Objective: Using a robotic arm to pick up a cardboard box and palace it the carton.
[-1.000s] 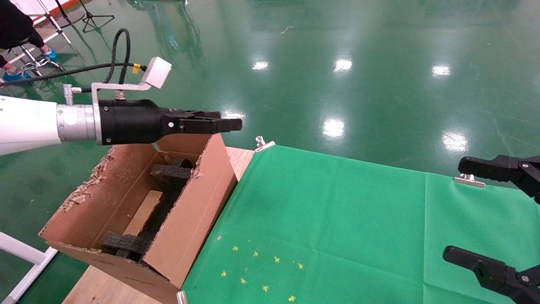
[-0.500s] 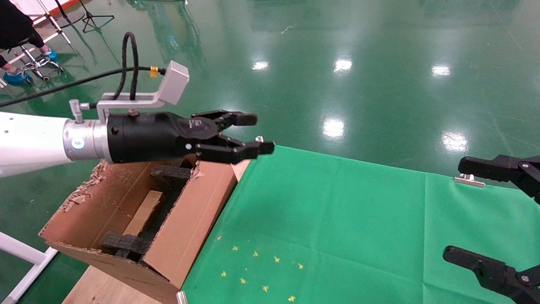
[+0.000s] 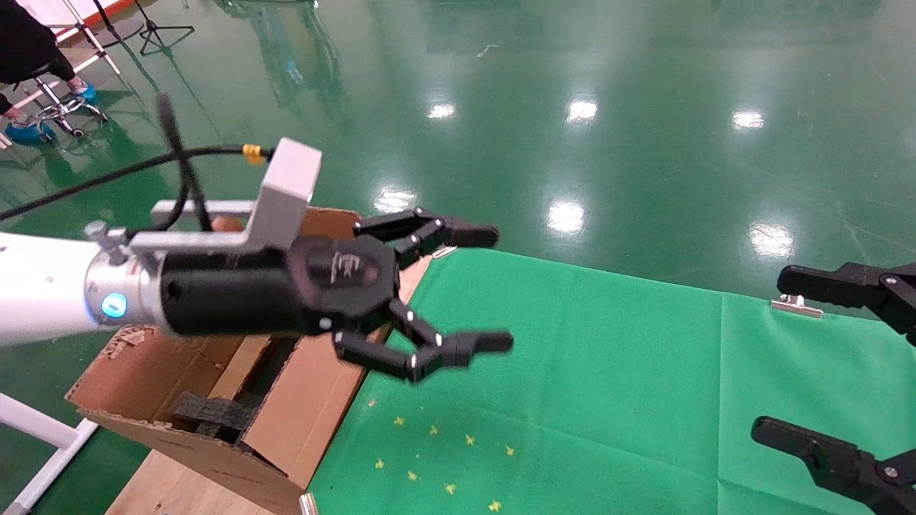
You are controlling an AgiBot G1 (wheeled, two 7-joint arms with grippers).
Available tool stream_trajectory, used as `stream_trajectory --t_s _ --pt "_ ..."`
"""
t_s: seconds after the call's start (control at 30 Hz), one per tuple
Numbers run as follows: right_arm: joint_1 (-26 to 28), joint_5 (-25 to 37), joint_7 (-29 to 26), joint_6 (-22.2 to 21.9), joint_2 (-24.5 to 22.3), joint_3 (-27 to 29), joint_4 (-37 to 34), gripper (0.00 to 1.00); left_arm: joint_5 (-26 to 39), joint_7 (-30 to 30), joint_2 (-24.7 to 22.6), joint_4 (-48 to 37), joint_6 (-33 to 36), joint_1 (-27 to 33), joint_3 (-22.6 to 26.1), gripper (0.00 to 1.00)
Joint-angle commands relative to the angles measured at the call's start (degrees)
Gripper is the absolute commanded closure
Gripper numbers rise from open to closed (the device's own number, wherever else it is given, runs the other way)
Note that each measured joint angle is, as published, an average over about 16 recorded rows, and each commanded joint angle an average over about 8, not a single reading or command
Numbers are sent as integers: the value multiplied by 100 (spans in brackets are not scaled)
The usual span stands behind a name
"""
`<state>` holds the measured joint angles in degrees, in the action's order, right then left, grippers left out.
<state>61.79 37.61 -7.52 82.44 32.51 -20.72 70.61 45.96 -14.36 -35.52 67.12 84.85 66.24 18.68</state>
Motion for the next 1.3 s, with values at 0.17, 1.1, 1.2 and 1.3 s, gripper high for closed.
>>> stream_trajectory --t_s 0.17,1.1,1.2,1.3 --pt "-1 0 0 0 0 0 0 0 -404 343 48 638 86 -459 -260 0" --pt "-1 -1 0 -2 0 1 -1 0 -434 366 55 673 89 -491 -279 0" --pt "-1 -1 0 -2 0 1 -1 0 -427 363 54 663 88 -485 -275 0" --pt "-1 -1 0 -2 0 1 -1 0 -422 362 53 657 87 -481 -273 0"
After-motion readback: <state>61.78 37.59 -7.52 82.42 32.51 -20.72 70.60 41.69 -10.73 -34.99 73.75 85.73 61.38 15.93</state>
